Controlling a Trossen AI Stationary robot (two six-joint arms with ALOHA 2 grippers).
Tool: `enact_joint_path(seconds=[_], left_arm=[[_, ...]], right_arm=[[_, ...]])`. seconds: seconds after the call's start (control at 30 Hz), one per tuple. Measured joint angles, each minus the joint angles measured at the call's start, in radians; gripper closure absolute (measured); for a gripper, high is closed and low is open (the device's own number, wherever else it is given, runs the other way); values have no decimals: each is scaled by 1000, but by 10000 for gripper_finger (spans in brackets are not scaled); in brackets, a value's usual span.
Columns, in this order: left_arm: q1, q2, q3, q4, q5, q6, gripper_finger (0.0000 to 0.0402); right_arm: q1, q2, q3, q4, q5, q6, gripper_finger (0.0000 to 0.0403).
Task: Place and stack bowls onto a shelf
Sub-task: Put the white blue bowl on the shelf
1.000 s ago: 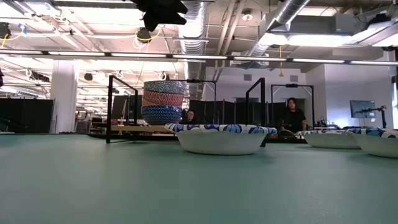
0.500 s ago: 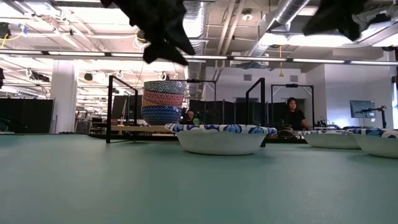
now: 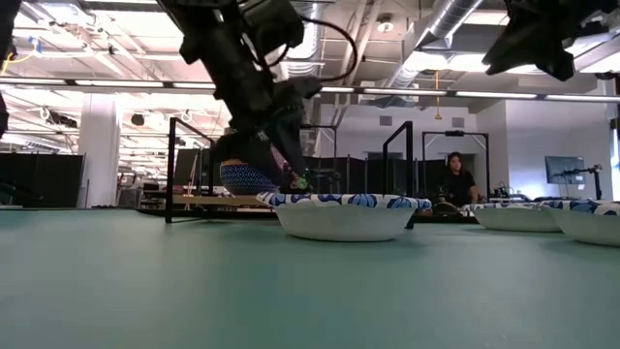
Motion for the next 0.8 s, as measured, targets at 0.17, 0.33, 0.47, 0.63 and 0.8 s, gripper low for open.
enact_joint_path(seconds=[0.17,0.33,0.47,0.63,0.8], left_arm=[[-14,33,0,-3,-36,-10,233],[-34,33,0,-13,-108,-6,233],[-35,33,0,-58,-178,23,235],[-35,33,0,-61,-195,136,279],[-36,33,0,-34,-106,199,335]], right_arm=[[0,0,0,-2,-45,-16,239],[-4,1,1,-95,-55,98,187],[7,21,1,-121,-55,136,179],[31,39,2,-71,-57,144,191],[54,54,2,-39,-57,148,204]])
